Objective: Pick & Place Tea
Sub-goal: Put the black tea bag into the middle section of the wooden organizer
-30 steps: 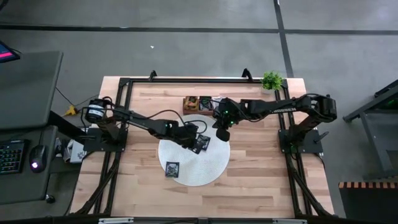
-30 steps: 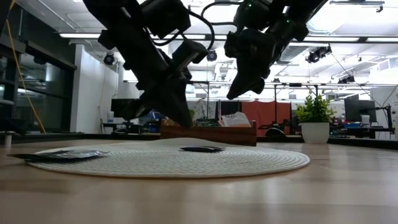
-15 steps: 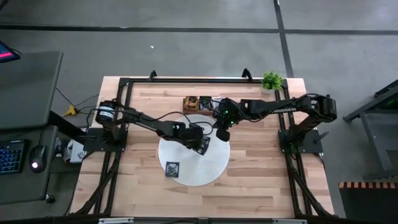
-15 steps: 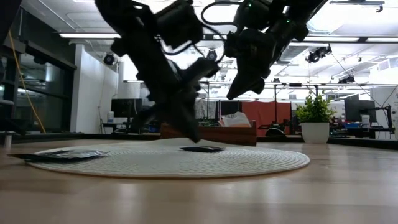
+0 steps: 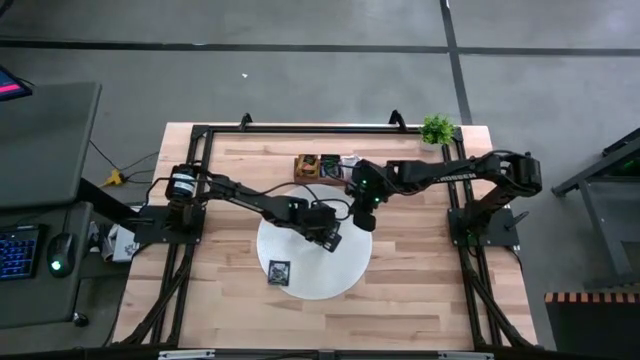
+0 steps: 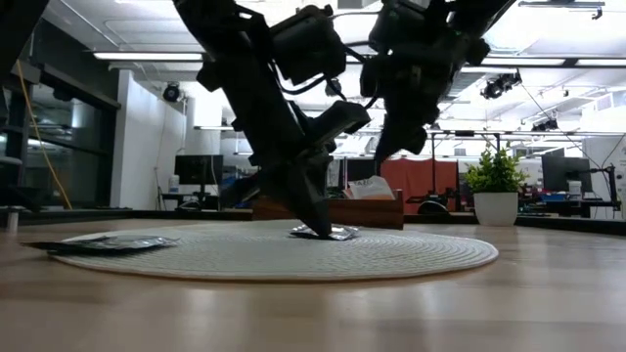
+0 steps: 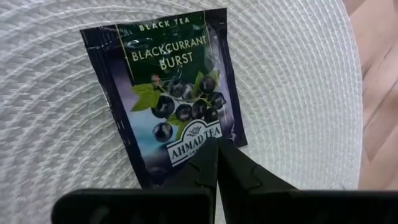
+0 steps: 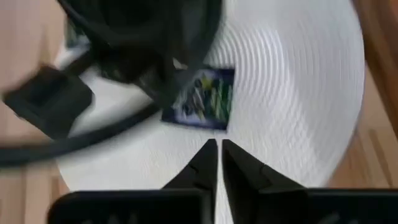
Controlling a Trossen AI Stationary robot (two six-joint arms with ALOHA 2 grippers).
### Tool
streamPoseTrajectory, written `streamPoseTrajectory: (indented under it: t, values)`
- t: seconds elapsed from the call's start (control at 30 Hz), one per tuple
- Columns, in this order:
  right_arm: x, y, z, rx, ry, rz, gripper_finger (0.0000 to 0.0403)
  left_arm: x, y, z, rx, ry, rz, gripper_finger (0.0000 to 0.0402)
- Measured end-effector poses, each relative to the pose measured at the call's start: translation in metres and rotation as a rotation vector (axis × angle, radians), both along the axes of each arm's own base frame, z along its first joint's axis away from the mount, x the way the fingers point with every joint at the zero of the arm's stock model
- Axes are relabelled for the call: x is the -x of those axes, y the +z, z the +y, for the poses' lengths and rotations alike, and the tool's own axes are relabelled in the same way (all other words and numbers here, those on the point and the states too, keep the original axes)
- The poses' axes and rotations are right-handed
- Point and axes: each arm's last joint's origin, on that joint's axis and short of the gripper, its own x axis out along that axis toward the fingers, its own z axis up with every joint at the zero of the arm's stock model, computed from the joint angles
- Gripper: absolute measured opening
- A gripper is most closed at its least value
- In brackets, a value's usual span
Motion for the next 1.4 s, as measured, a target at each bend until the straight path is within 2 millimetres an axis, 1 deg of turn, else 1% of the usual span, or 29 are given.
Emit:
streamPoseTrajectory:
  t: [0.07,0.3,0.4,0.47,0.57,0.7,0.97,1.07,1.27,1.4]
  values:
    - [0.003,-0.003,-0.003,-0.019,-0.007,0.013,0.0043,0.0,0.0,0.0,-0.011,0.005,0.001,0.0]
    - [0.015,-0.031,-0.013,-0.271,-0.078,-0.065,0.0146,0.0,-0.002,0.0,-0.004,-0.001,0.001,0.0]
    - [0.02,-0.042,-0.014,-0.322,-0.12,-0.126,0.0176,0.0,-0.002,0.0,-0.004,0.0,-0.003,0.0]
    - [0.021,-0.045,-0.014,-0.347,-0.147,-0.174,0.0188,0.0,-0.002,0.0,-0.008,0.0,-0.003,0.0]
    - [0.022,-0.048,-0.013,-0.375,-0.193,-0.217,0.0193,0.0,-0.002,0.0,-0.009,-0.006,-0.005,0.0]
    - [0.022,-0.055,-0.012,-0.372,-0.265,-0.192,0.0193,0.0,-0.002,0.0,0.001,-0.017,-0.005,0.0]
    - [0.015,-0.086,-0.005,-0.424,-0.319,-0.08,0.0193,0.0,-0.002,0.0,-0.002,-0.019,-0.008,0.0]
    - [0.012,-0.094,-0.003,-0.436,-0.33,-0.072,0.0193,0.0,-0.002,0.0,-0.003,-0.019,-0.009,0.0]
    - [0.003,-0.101,0.003,-0.477,-0.331,-0.104,0.0193,0.0,-0.002,0.0,-0.002,-0.019,-0.011,0.0]
    - [-0.001,-0.103,0.007,-0.47,-0.319,-0.1,0.0193,-0.001,-0.002,0.0,-0.002,-0.019,-0.013,0.0]
